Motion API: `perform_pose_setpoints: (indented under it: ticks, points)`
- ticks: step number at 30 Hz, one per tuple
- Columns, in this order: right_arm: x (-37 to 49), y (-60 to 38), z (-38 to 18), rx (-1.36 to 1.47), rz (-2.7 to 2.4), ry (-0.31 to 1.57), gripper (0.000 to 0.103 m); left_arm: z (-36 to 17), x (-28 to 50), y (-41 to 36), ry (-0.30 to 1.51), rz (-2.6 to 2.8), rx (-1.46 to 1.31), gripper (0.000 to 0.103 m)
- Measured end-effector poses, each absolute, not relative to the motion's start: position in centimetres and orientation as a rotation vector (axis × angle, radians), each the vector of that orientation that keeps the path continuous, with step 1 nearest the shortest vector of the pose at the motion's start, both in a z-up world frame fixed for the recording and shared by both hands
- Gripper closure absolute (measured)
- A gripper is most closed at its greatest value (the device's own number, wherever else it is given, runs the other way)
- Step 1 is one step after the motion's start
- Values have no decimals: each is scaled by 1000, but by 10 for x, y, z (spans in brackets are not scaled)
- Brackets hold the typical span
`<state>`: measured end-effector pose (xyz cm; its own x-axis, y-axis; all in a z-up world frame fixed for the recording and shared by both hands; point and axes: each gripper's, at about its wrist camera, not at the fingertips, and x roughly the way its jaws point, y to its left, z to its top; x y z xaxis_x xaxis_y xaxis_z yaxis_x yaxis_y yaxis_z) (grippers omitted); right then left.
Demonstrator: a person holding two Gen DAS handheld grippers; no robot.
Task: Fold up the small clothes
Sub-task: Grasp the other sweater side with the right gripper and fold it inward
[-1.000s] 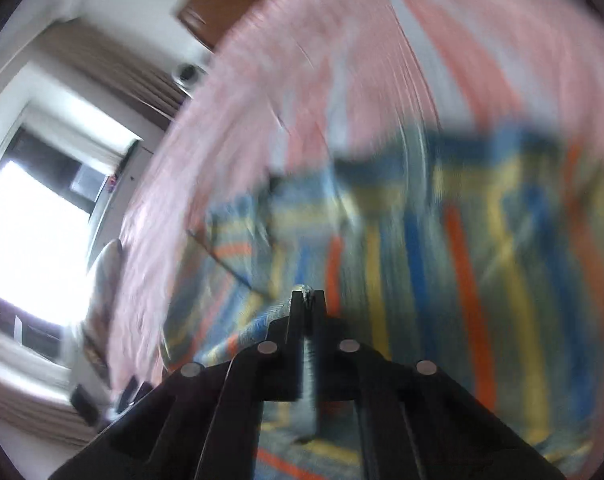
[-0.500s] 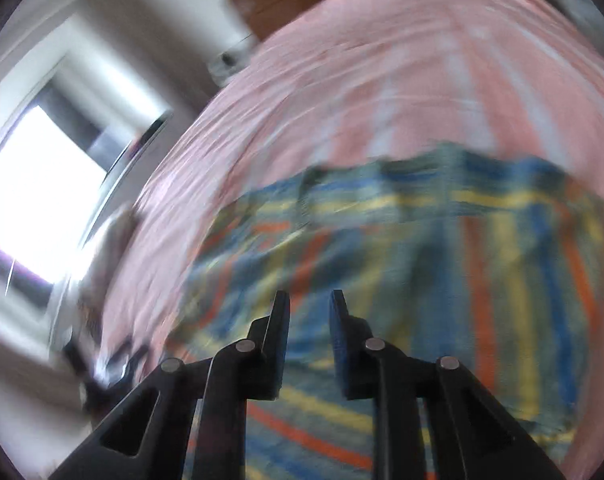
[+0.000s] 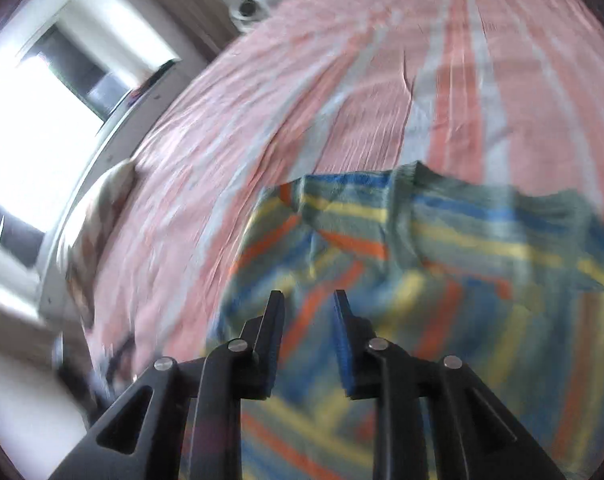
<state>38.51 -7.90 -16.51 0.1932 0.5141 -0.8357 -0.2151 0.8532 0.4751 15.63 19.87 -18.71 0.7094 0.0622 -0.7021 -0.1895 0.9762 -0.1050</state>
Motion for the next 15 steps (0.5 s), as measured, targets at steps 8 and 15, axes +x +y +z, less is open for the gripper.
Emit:
perform_pose_setpoints:
  ticks: [8,15]
  points:
    - [418,-63,-168,232,533,1120,70,-187,157,201,768,135,-179,1]
    - [412,-35,-180,-199,652,1240,67,-186,157,201,767,131,-181,1]
